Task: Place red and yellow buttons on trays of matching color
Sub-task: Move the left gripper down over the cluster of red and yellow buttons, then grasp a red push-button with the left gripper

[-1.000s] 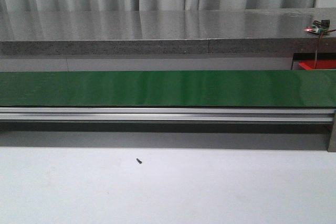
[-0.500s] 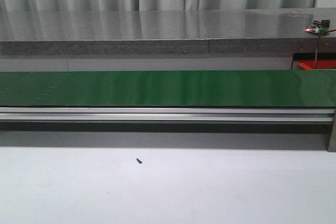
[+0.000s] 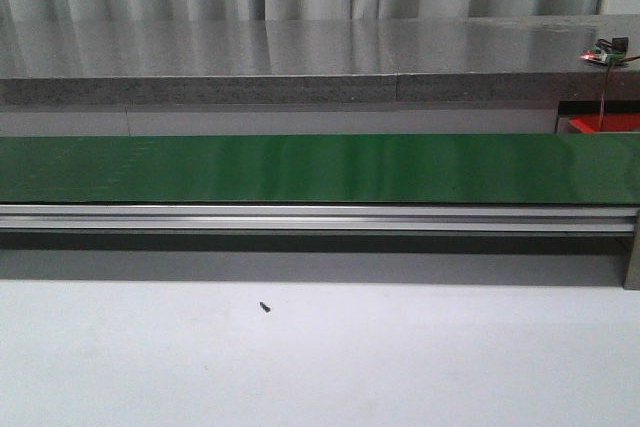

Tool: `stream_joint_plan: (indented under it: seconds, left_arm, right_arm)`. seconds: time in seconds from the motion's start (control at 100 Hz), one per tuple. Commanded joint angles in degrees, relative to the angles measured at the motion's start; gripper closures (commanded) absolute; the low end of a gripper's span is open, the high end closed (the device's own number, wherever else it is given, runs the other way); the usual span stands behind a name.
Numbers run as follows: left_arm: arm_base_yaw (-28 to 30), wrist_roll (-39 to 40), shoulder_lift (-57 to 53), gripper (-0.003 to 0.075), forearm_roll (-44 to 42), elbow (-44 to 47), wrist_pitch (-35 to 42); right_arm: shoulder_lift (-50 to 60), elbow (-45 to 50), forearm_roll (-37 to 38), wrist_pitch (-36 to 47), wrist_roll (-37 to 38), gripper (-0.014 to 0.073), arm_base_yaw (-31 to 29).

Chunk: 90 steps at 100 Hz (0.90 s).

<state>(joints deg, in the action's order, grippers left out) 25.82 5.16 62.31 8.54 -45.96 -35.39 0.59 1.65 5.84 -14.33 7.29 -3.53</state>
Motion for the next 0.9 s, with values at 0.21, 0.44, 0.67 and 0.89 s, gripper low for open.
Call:
stream_joint_plan:
  seconds: [0.21,0.44,0.67,0.89]
  left_arm:
    - [0.2,0.5,8.1,0.0175,2.6,-2.1,3.4]
    - [1.6,3.3,18.5,0.0175,4.1,-6.0,3.8]
    - [2.5,3.4,25.6,0.0175,6.4,-10.5,4.0]
    - [2.5,3.4,30.3,0.0175,8.8,-12.4,5.3]
  right_arm:
    - [1.0,-1.0,0.5,4.3,0.0,0.066,-0.4]
    - [1.0,-1.0,0.5,4.3,0.0,0.066,-0.4]
    - [1.0,-1.0,0.5,4.3,0.0,0.066,-0.4]
    - [1.0,-1.0,0.5,4.3,0.0,0.066,-0.4]
